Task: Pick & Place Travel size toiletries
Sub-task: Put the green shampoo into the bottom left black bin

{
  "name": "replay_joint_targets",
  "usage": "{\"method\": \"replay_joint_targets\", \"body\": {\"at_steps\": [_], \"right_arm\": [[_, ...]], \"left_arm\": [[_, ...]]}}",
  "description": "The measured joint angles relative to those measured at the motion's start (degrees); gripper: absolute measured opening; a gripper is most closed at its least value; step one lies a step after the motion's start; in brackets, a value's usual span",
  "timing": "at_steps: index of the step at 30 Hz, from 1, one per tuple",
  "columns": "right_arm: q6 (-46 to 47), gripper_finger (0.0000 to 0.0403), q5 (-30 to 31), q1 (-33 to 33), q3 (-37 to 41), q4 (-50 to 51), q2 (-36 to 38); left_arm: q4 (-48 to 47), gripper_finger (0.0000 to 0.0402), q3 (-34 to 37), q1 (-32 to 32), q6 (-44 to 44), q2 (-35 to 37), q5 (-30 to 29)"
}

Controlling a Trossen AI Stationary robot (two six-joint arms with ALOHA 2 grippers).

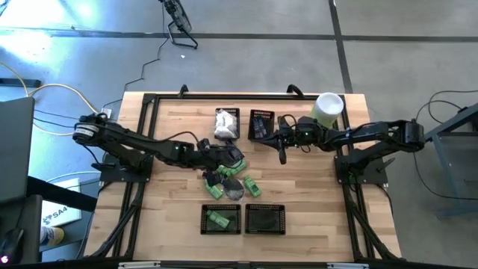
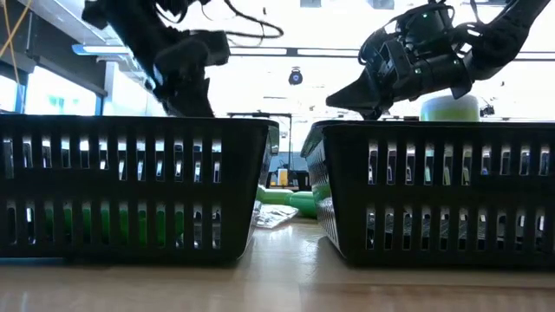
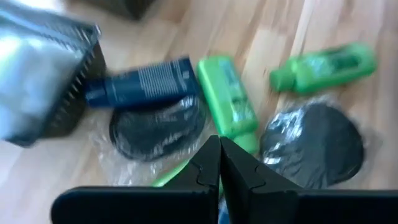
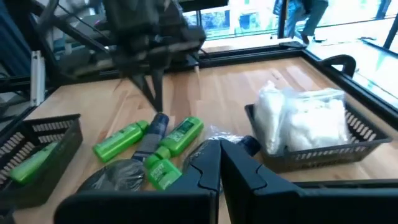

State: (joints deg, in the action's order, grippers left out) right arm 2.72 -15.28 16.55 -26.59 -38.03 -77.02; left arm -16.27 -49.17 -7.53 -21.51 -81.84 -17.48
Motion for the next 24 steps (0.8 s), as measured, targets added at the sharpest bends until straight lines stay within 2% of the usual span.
{"method": "replay_joint_targets", "body": {"at_steps": [7,15,17,21,24], "right_arm": [[-0.7,0.0003,0.0,2.3,0.0,0.9,6.2],[-4.1,0.0003,0.0,3.9,0.0,1.2,16.9],[-4.1,0.0003,-0.2,3.9,0.0,2.2,18.3],[-4.6,0.0003,-1.7,3.9,0.0,6.3,19.4],[-6.0,0.0003,-1.2,3.9,0.0,7.8,19.4]], "left_arm": [[-0.3,0.0005,0.0,0.0,1.4,-1.7,0.4],[-0.4,0.0005,0.0,0.0,13.0,-1.7,0.8],[-0.4,0.0006,0.0,0.0,16.6,-1.7,2.1],[-0.2,0.0007,0.0,0.8,17.5,-1.7,1.9],[-0.2,0.0023,0.0,2.1,19.0,-1.7,1.9]]}}
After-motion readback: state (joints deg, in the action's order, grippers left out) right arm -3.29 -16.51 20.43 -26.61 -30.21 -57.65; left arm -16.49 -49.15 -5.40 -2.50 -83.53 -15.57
